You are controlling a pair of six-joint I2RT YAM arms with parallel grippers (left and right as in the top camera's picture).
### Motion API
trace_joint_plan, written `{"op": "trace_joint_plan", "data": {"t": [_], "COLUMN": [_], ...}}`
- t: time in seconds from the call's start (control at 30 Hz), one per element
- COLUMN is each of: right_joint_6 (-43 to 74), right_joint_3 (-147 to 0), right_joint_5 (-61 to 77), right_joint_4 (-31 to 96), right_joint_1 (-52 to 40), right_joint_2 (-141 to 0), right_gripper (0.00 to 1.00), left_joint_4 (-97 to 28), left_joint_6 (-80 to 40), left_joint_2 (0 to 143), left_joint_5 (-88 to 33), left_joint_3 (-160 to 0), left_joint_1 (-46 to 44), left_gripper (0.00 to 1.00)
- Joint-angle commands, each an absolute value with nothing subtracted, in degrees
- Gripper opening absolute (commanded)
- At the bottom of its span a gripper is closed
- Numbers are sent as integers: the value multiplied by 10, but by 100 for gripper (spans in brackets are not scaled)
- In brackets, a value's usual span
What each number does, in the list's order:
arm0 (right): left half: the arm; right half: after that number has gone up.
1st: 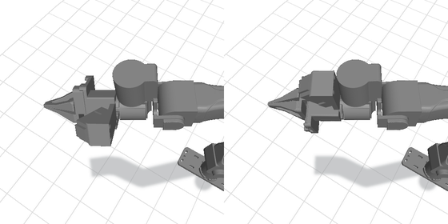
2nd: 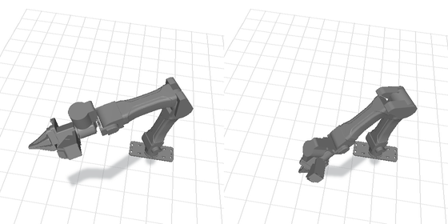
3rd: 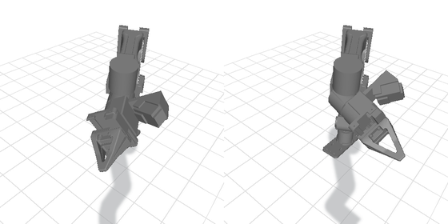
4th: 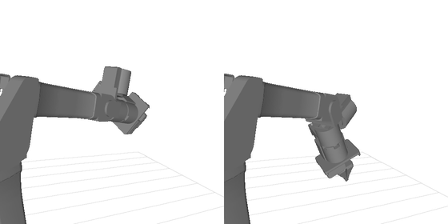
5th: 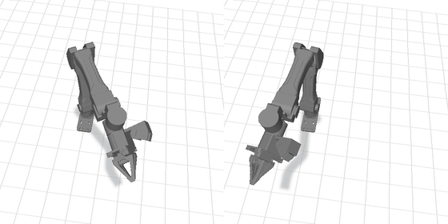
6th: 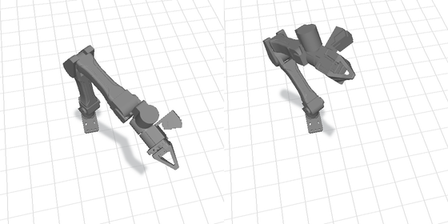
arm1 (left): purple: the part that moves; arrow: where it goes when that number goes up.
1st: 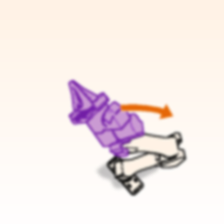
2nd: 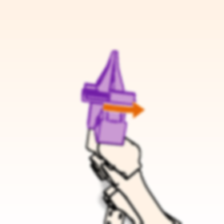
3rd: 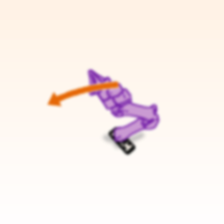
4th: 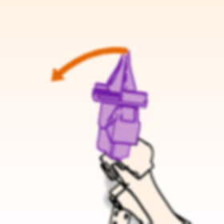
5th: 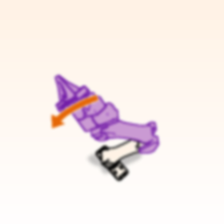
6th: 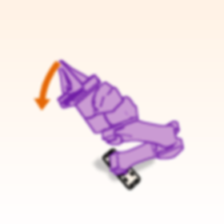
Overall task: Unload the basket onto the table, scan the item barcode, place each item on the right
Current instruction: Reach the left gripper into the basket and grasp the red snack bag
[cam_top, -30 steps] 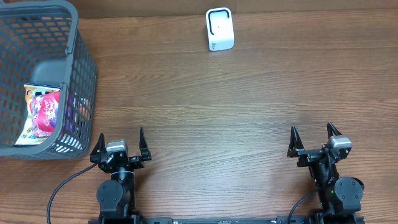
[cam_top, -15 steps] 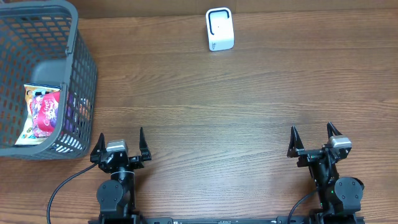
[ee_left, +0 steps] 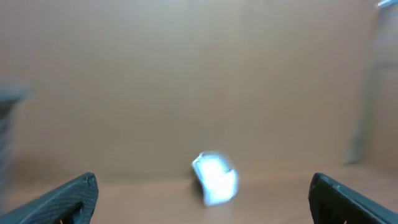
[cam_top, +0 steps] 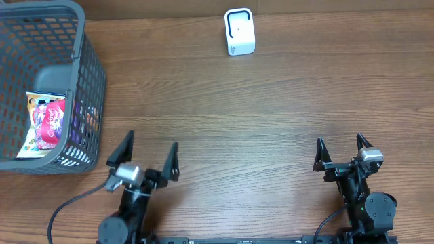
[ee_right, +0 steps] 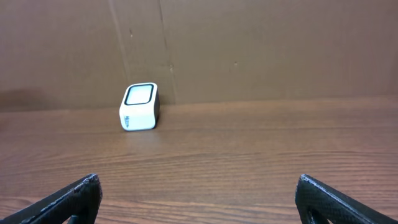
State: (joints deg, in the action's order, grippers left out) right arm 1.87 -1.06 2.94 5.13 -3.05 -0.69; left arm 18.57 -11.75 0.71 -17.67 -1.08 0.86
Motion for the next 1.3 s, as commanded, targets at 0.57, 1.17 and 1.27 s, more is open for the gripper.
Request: {"op": "trace_joint_plan", "data": {"t": [0.57,1.17,1.27], "right_joint_6": [17,17,17], "right_joint_3": [-5,-5,-4], "right_joint_5": [26,26,26], "right_joint_4": [47,47,47], "right_joint_1": [-33,-33,-33], "right_joint_2": [-2,-2,-2], "right_gripper": [100,100,100], "left_joint_4": [-433,-870,-849], "left_joint_6": [5,-85,-141], "left_joint_2": [383,869,894], "left_joint_5": [-231,46,45], "left_joint_3": [-676,-1355,-1367], "left_joint_1": [11,129,196], "left_gripper": [100,100,100]}}
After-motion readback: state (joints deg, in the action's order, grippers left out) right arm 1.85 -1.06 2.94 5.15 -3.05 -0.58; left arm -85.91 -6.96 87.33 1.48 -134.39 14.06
